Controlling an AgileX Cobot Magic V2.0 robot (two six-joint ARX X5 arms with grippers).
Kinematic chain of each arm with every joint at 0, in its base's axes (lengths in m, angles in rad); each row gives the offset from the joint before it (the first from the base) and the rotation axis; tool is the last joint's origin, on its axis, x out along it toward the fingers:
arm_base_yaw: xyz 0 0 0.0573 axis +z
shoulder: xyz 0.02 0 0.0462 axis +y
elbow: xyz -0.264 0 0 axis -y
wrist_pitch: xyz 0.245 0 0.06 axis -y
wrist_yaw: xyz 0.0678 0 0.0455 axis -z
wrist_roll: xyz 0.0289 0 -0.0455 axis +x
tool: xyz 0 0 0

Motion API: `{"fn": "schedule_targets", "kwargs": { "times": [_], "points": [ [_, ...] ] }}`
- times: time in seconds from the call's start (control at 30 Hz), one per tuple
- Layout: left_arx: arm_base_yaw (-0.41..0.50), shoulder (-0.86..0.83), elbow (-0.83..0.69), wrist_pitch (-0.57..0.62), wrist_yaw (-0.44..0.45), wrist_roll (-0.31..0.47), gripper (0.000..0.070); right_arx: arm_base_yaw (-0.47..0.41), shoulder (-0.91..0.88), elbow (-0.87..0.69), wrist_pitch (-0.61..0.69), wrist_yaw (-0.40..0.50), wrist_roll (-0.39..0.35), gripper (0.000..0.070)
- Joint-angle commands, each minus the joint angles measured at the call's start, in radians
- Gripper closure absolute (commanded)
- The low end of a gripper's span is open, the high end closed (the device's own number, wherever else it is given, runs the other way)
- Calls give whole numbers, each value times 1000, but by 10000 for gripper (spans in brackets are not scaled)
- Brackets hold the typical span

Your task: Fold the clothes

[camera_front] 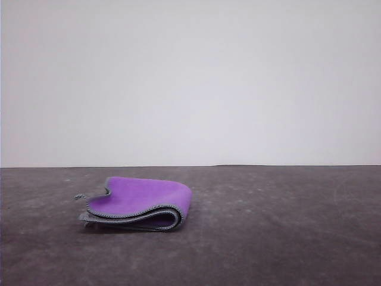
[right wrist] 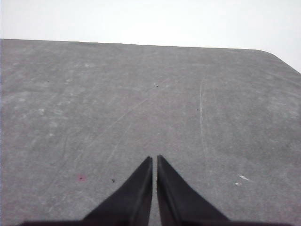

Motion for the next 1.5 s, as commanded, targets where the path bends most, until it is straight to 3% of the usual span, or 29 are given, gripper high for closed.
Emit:
{"fn": "schedule_targets", "kwargs": {
  "times": [0.0,1.47],
  "points": [
    [-1,0,-20,8,-5,9,700,-1,0,-5,10,0,11,685],
    [-1,0,-20,8,-5,9,700,-1,0,-5,10,0,11,685]
  ]
}}
